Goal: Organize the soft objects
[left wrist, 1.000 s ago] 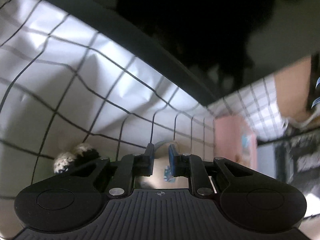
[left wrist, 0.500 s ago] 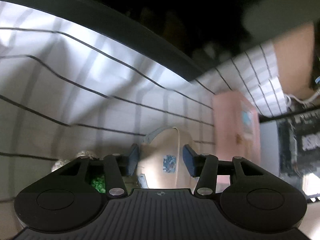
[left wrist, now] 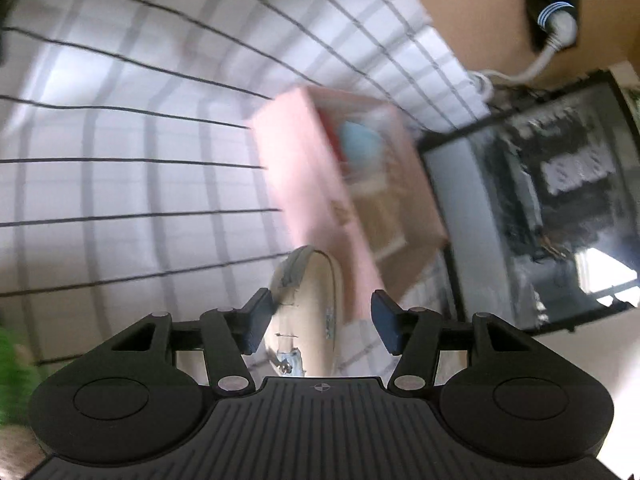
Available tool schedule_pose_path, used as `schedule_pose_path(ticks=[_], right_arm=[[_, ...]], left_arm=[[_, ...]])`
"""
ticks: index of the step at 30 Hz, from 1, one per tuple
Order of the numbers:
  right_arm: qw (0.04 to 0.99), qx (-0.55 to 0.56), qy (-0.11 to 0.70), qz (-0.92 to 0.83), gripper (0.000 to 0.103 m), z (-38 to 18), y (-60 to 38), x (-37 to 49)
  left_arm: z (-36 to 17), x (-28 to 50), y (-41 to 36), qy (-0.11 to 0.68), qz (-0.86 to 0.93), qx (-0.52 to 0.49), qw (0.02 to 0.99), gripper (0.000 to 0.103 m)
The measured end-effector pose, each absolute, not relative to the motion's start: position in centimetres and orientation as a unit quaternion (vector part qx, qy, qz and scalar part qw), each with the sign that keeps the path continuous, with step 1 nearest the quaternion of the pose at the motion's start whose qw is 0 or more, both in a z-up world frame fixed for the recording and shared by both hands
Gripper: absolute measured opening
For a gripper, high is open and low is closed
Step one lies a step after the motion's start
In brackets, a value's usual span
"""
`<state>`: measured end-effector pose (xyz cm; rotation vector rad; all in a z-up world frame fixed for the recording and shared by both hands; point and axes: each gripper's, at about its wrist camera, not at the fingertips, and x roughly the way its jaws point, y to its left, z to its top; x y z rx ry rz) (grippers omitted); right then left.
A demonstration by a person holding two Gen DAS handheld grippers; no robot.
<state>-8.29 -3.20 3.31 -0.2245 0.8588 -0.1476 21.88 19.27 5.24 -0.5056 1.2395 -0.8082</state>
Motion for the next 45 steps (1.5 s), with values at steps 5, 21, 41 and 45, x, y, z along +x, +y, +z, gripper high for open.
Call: schedule_pose_path(ticks=[5, 21, 41, 45], right_arm=[[0.902, -0.102, 0.413, -0.070, 0.061, 3.2, -3.5, -8.3], [0.905, -0.100, 0.410, -0.048, 0.061, 2.7, -4.1, -8.4], [0.911, -0.087, 0.402, -0.033, 0.064, 2.3, -6.4, -9.0], [0.911, -0.094, 0.400, -0.031, 0.064, 2.3, -6.3, -9.0]], left_arm=[[7.0, 20.5, 17.9, 0.544, -0.389, -0.196, 0.717, 0.059], [6.5, 16.6, 10.4, 0.553, -0.296, -0.046, 0.778, 0.068], [6.6, 11.6, 7.3, 0.548, -0.409, -0.066, 0.727, 0.049], [6.6, 10.2, 5.5, 0.518, -0.377, -0.010, 0.768, 0.048]])
